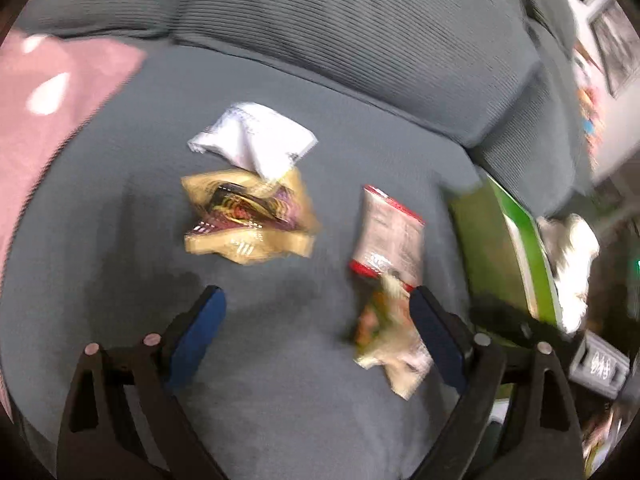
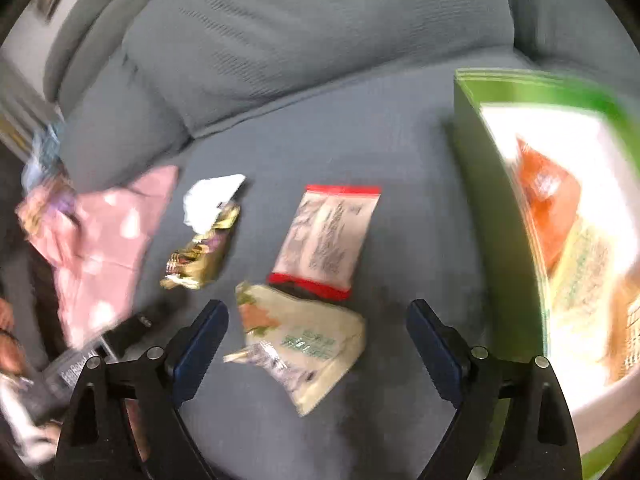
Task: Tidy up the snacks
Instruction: 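Lift the rice cake pack with the right gripper toward the green box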
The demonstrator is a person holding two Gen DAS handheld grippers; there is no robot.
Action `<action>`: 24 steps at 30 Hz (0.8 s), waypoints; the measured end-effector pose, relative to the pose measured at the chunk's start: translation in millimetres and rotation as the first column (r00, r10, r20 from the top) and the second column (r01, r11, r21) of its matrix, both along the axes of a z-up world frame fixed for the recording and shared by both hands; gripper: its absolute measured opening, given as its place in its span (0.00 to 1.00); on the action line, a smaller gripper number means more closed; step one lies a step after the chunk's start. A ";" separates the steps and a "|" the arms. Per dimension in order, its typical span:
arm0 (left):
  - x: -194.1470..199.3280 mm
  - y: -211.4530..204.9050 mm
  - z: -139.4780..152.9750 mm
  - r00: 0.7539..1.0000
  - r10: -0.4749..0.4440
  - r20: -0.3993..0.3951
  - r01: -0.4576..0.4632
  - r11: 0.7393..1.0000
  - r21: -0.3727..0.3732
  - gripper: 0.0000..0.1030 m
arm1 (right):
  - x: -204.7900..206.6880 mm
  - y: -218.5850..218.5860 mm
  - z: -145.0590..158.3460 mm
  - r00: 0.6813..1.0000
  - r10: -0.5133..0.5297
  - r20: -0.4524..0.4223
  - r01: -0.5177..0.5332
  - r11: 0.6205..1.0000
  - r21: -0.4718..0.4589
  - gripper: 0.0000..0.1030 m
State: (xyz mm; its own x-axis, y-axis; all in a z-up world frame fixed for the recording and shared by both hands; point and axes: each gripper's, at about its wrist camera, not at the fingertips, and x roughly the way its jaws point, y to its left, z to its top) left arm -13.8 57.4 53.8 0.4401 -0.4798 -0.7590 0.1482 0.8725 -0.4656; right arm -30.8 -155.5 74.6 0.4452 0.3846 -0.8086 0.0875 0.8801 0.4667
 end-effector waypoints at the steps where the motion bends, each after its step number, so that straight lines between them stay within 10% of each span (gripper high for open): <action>1: -2.8 -8.6 0.5 0.999 -0.043 0.006 0.043 0.999 0.004 0.87 | 3.2 -3.9 -4.3 1.000 -0.019 -0.019 0.020 0.999 0.041 0.88; 8: -8.0 -51.9 -14.5 0.982 -0.188 -0.009 0.188 0.982 0.027 0.74 | 5.9 5.3 -8.5 0.996 -0.047 -0.070 0.050 0.998 0.033 0.88; 14: -8.4 -74.7 -28.4 0.975 -0.224 -0.010 0.224 0.972 0.065 0.53 | 7.3 2.1 -34.7 0.986 -0.058 -0.154 0.075 0.991 0.110 0.60; 24: -8.0 -78.8 -28.2 0.974 -0.227 -0.008 0.227 0.974 0.018 0.50 | 4.9 5.0 -34.3 0.992 -0.003 -0.122 0.027 0.980 0.195 0.57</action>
State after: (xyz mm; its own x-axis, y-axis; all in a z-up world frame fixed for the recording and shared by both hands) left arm -21.7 -21.4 25.6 0.3172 -0.5522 -0.7710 0.3408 0.8250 -0.4508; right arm -25.9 -150.5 40.3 0.3556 0.5353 -0.7661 0.1660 0.7705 0.6154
